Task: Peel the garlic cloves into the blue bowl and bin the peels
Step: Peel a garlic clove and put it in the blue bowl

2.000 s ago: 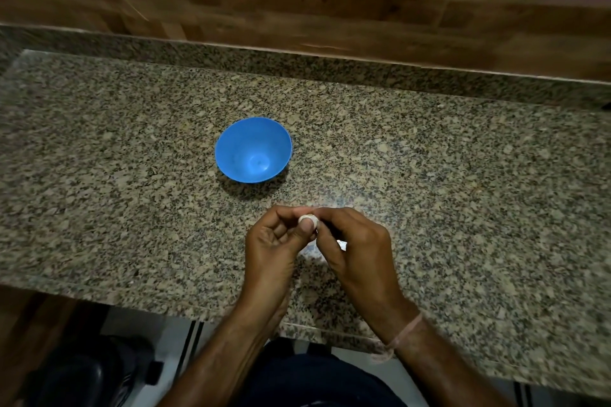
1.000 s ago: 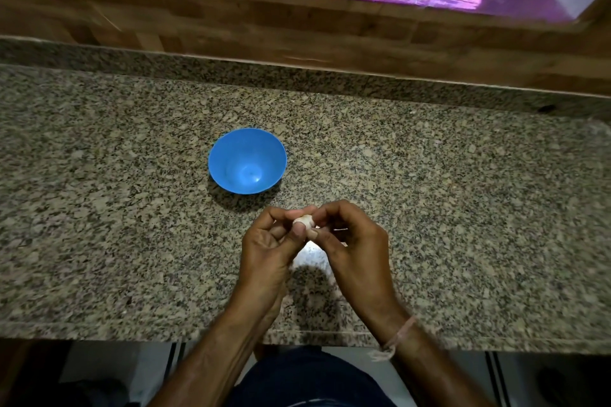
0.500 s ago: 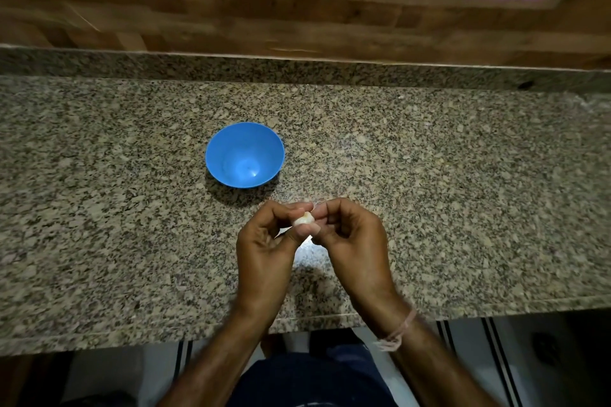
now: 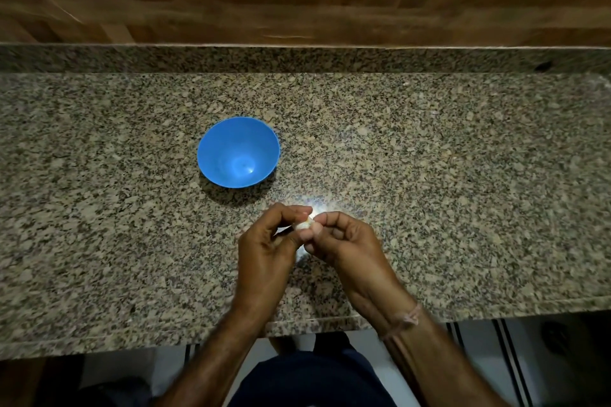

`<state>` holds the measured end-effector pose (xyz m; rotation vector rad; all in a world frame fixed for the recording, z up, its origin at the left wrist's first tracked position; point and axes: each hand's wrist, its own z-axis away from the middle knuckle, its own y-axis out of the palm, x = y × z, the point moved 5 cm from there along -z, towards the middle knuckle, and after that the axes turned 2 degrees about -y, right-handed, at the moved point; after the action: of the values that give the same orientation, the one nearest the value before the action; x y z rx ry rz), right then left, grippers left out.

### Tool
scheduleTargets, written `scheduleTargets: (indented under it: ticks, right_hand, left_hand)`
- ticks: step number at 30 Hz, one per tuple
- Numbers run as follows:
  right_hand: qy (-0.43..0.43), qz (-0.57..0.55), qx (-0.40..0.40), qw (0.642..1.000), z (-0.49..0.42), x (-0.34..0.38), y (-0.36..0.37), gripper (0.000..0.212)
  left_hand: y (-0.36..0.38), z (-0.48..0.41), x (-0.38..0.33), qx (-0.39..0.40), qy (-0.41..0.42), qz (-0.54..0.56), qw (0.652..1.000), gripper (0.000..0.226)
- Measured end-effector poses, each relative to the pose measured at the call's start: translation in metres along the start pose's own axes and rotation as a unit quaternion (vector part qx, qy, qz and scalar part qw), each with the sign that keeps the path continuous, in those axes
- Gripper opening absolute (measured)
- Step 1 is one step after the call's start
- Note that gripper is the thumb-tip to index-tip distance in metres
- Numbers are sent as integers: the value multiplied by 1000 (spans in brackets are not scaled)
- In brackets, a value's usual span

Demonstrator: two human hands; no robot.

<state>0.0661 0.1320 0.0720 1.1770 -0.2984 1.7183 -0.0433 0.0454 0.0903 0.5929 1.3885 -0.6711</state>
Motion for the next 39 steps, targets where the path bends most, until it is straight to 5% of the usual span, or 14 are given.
scheduleTargets:
  ticks: [14,19,27,30,33,39]
  right_hand:
    - [88,7,-13,996,-32,-24,-28,7]
    - [31,114,-29,993,-48,-27,-43,4]
    - [-72,459,-19,885,-70,-47,-54,25]
    - [-106,547,4,830,-71,-50,-45,30]
    - [-101,563,-12,820,-72,-49,-48,32]
    - [-91,579,-32,810,-75,-48,-44,35]
  left_hand:
    - [22,-13,37,11,2,-136,991,25]
    - [23,-22,50,9,17,-198,980,23]
    - [19,-58,97,51,73,-390,916,24]
    - [18,-55,102,42,65,-394,916,42]
    - [10,-33,108,-26,20,-386,922,63]
    - [2,-7,128,-52,-20,-380,923,41]
